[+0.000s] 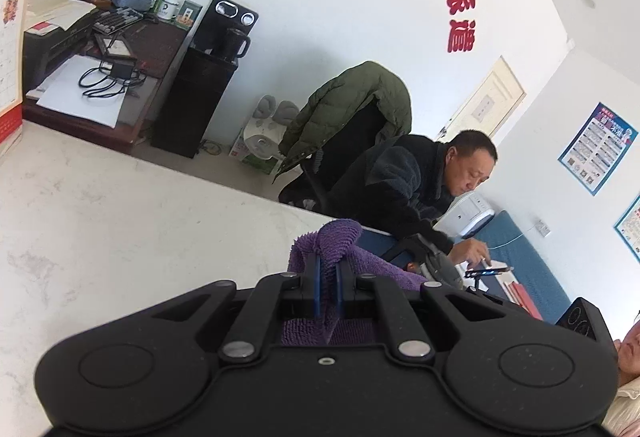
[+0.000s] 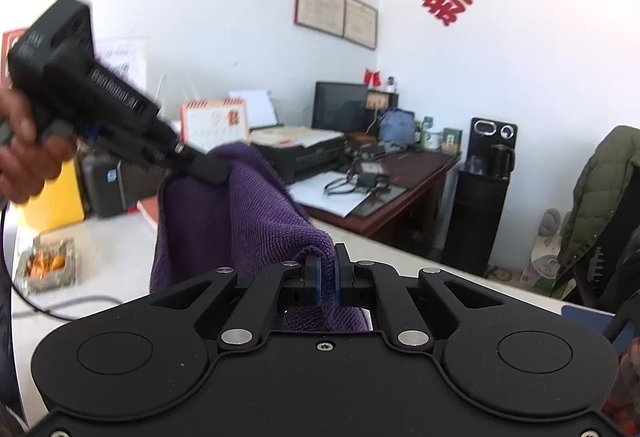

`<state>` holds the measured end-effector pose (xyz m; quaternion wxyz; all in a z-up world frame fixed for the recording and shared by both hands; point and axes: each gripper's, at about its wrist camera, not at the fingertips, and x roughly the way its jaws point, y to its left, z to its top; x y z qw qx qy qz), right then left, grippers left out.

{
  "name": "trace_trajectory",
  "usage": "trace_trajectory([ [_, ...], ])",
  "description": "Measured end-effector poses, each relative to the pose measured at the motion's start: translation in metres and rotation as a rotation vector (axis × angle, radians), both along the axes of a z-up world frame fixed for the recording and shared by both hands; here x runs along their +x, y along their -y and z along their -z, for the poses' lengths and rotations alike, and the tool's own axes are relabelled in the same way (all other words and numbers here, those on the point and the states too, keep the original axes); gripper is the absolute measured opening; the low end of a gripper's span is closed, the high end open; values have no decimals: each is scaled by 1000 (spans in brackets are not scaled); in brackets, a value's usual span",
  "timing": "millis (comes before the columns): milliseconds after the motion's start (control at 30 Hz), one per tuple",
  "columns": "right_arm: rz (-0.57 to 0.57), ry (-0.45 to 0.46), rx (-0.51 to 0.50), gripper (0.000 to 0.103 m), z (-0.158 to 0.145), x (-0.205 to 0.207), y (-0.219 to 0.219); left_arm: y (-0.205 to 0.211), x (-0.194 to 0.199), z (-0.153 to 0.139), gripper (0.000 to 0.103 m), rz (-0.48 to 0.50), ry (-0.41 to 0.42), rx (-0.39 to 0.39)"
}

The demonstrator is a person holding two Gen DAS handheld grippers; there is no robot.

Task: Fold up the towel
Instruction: 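Lift the towel up with both grippers holding two corners, then lower the towel and spread it flat on the table with both grippers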

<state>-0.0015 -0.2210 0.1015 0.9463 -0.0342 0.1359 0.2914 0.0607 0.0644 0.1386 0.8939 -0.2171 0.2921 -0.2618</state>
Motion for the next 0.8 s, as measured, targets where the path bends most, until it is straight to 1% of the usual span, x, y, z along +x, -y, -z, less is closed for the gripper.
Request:
trace_trajectory([
  [33,8,19,1,5,-9,3,4,1,5,-10,7,11,23,-17],
  [167,44,141,-19,5,-51,11,19,10,26,-66,7,81,150,-77],
  [267,74,244,-20,5,-92,17,31,17,39,-109,7,122,240,-96],
  [367,109,367,-58,5,-136,18,39,29,49,-153,7,171,327,-126],
  [433,125,443,-75,5,-161,11,42,30,47,-166,7,194,364,-153],
  [500,130,485,-84,5,-176,3,43,28,41,-172,7,215,390,-183],
  [533,131,509,-94,5,-182,-4,43,27,38,-168,7,220,388,-184],
  [633,107,499,-107,5,-178,-23,39,19,30,-135,7,209,312,-127],
  [767,48,384,-130,5,-149,-36,26,9,19,-90,7,193,210,-51],
  [800,28,325,-138,5,-131,-38,19,6,16,-78,7,189,184,-32],
])
